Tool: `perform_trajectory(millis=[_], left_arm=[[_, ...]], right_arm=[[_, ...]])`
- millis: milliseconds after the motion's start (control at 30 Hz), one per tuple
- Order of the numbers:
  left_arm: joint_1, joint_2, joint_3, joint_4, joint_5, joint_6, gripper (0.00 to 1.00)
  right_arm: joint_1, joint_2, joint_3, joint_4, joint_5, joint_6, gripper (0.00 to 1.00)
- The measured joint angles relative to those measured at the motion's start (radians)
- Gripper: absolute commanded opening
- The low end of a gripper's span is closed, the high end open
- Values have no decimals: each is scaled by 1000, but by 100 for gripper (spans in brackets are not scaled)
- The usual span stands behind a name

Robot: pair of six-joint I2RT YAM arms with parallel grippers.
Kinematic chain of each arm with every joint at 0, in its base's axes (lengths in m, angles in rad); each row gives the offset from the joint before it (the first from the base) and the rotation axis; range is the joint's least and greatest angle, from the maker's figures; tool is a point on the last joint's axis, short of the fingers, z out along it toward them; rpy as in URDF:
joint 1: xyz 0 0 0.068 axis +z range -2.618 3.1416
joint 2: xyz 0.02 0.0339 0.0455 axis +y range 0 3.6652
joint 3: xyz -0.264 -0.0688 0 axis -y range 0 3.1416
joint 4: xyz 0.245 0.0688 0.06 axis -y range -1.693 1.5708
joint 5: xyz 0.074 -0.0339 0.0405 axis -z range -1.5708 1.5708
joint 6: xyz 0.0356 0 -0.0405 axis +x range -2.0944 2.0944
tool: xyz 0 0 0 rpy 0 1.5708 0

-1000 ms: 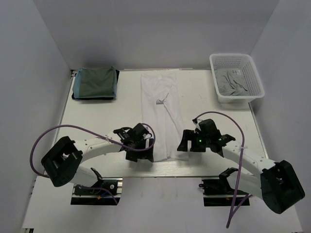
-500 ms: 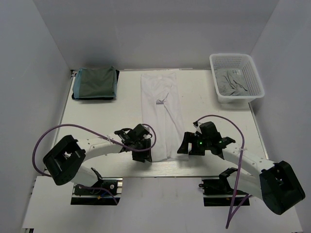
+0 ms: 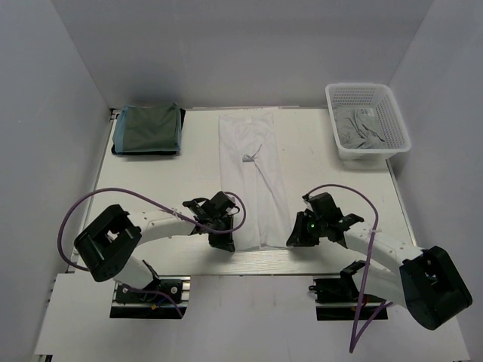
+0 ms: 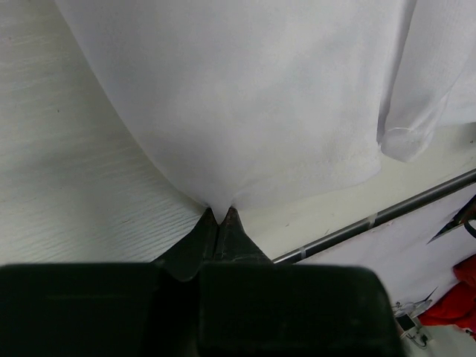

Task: Fold and stack the t-shirts
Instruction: Grab the bottom of the folded rectangular tshirt with both arms

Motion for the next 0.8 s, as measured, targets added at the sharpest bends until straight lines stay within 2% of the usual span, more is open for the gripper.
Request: perform_trajectory(millis=[33, 67, 533, 800], left_arm=[[-1, 3, 3, -1, 0, 0, 0], [-2, 6, 6, -1, 0, 0, 0], [-8, -42, 5, -49, -43, 15, 0], [3, -13, 214, -122, -158, 82, 0]], right_arm=[[0, 6, 0, -2, 2, -3, 7], [0, 14, 0, -8, 2, -4, 0], [1, 34, 50, -63, -32, -81, 0], [-9, 204, 275, -44, -31, -100, 0]])
